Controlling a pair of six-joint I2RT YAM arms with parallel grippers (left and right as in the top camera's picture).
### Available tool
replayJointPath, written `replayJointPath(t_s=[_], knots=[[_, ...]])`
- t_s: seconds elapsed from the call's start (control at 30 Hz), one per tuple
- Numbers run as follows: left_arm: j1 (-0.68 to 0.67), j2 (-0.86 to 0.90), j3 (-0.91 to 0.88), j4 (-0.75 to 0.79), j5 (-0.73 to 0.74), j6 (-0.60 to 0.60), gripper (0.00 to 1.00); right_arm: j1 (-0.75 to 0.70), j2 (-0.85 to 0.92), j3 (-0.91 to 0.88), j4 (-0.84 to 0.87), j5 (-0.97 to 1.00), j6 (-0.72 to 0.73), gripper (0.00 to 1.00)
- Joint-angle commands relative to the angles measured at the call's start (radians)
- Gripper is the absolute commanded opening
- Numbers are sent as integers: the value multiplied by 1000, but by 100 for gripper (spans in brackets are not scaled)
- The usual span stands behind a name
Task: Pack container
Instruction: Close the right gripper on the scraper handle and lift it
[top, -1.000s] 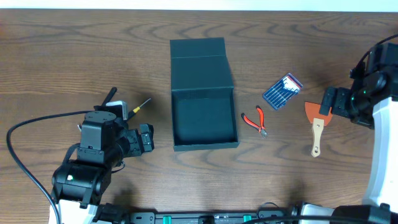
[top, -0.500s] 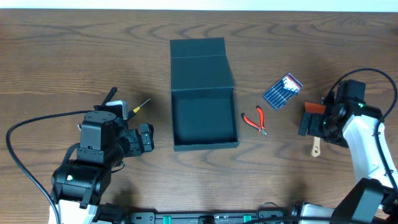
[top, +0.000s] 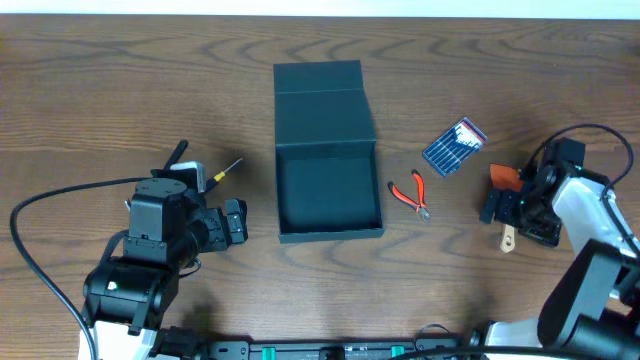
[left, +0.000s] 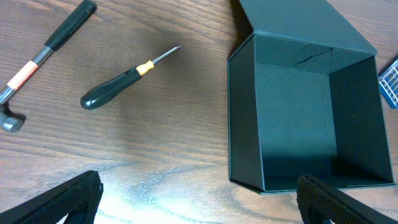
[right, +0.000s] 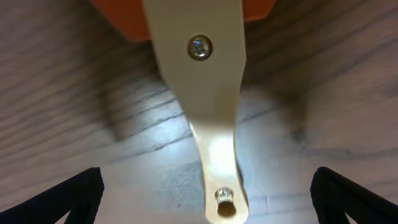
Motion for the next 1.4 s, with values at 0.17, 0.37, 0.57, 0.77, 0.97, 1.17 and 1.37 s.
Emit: replayJointPath(t_s=[0.17, 0.37, 0.57, 0.77, 0.97, 1.17, 1.37], knots=[[2, -2, 19, 0, -2, 18, 98, -16, 68, -4, 46, -34, 21, 98], [2, -2, 19, 0, -19, 17, 98, -16, 106, -4, 67, -33, 20, 98], [2, -2, 19, 0, -20, 18, 99, -16, 118, -5, 76, -33, 21, 94], [2, -2, 19, 0, -20, 18, 99, -16, 117, -5, 76, -33, 35, 71], [2, -2, 19, 1, -20, 18, 99, -16, 117, -5, 72, -33, 35, 58], [2, -2, 19, 1, -20, 18, 99, -16, 117, -5, 68, -33, 36, 43], [2, -2, 19, 1, -19, 17, 98, -16, 117, -5, 68, -33, 54, 27]])
